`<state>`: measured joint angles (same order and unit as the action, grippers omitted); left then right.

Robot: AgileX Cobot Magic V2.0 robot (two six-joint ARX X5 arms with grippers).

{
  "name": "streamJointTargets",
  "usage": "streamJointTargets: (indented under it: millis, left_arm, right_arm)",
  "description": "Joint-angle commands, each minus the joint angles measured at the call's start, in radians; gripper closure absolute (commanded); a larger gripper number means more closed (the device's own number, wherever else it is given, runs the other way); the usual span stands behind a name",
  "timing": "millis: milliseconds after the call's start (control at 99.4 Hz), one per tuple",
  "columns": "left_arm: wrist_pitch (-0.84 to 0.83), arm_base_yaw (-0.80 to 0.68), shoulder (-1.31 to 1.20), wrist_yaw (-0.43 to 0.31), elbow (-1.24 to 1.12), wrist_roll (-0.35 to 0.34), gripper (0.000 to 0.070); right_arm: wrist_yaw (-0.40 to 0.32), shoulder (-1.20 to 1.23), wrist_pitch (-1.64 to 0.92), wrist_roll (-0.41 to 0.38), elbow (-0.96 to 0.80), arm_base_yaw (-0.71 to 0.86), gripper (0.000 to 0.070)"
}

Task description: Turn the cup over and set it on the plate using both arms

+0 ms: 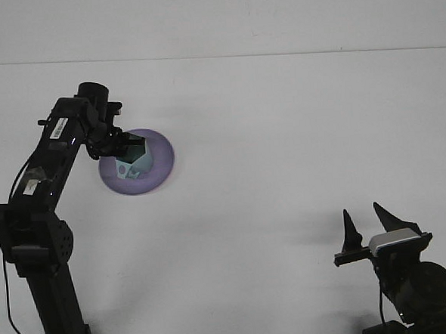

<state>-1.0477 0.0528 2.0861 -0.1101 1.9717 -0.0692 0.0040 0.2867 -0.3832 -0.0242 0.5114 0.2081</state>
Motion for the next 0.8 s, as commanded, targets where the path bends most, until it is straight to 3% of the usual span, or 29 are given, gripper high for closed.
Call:
streamJointTargets:
  millis: [0, 161, 282, 342, 563, 795]
  left_arm:
    - [-0.01, 0.0, 0.021, 0.001, 0.023, -0.026, 0.0671]
    - [-0.02, -0.002, 0.021, 0.001, 0.023, -0.026, 0.0658]
    - [-0.016, -0.002, 0.021, 0.0, 0.023, -0.025, 0.0382]
    - [-0.01, -0.002, 0.02, 0.001, 0.024, -0.024, 0.0313]
    - [-0.075, -0.008, -0.017, -0.002, 0.137, -0.004, 0.0312]
    - [-0.079, -0.029, -0.213, -0.002, 0.164, 0.007, 0.0318]
  right_arm:
    - [0.004, 0.003, 0.005, -0.013, 0.006, 0.0, 0.0289]
    - [0.004, 0.003, 0.006, -0.013, 0.006, 0.0, 0.0289]
    - [0.004, 0.003, 0.006, -0.013, 0.006, 0.0, 0.0289]
    - [0.004, 0.003, 0.005, -0.013, 0.006, 0.0, 0.0289]
    - [0.004, 0.003, 0.005, -0.013, 0.006, 0.0, 0.0289]
    - [0.004, 0.003, 0.005, -0.013, 0.006, 0.0, 0.0289]
